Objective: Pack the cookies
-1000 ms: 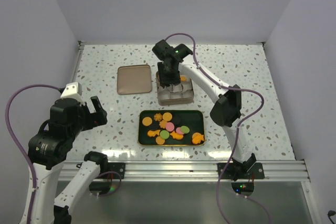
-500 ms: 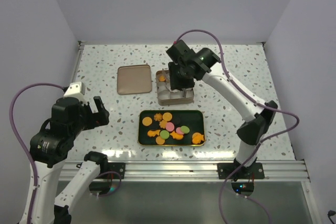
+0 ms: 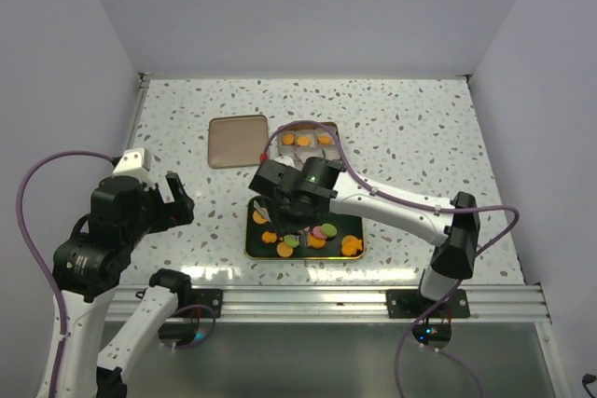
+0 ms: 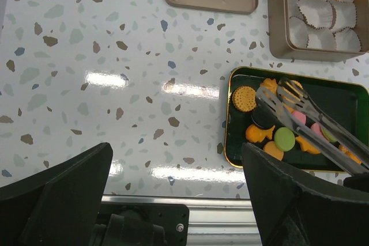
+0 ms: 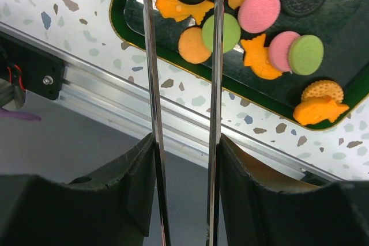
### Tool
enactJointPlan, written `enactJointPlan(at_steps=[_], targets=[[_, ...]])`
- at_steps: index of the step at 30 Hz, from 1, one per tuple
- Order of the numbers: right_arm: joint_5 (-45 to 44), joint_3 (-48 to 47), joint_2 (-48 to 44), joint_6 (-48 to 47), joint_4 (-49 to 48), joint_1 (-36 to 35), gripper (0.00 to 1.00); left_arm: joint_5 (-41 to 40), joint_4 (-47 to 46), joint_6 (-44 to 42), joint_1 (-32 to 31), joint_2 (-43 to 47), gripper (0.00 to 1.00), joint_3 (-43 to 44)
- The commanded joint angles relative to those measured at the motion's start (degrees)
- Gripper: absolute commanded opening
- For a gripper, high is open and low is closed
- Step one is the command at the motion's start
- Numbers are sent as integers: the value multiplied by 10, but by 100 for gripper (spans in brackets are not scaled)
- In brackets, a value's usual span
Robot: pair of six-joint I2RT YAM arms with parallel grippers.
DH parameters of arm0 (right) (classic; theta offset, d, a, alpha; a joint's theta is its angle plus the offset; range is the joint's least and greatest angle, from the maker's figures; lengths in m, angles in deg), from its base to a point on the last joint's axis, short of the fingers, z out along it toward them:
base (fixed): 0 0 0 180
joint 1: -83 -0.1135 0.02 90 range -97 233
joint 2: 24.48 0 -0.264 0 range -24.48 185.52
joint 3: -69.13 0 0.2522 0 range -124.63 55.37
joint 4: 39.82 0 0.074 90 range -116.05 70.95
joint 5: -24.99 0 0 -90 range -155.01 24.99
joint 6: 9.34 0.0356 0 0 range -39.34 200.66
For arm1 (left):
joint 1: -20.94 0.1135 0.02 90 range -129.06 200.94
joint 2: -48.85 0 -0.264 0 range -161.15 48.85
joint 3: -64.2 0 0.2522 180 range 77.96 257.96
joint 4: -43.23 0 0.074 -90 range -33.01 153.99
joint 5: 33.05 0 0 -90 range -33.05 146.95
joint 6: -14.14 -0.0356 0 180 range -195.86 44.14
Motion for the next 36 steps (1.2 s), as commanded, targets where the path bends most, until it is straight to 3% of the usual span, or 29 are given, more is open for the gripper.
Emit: enactJointPlan(at_steps=[1,36], targets=[[-9,-21,19,22,-22,-13,47,6,-24,-10,-3,7,100,-1],[-4,-78,139,-19,18,-30,51,-12,-14,-4,-3,28,100,5]])
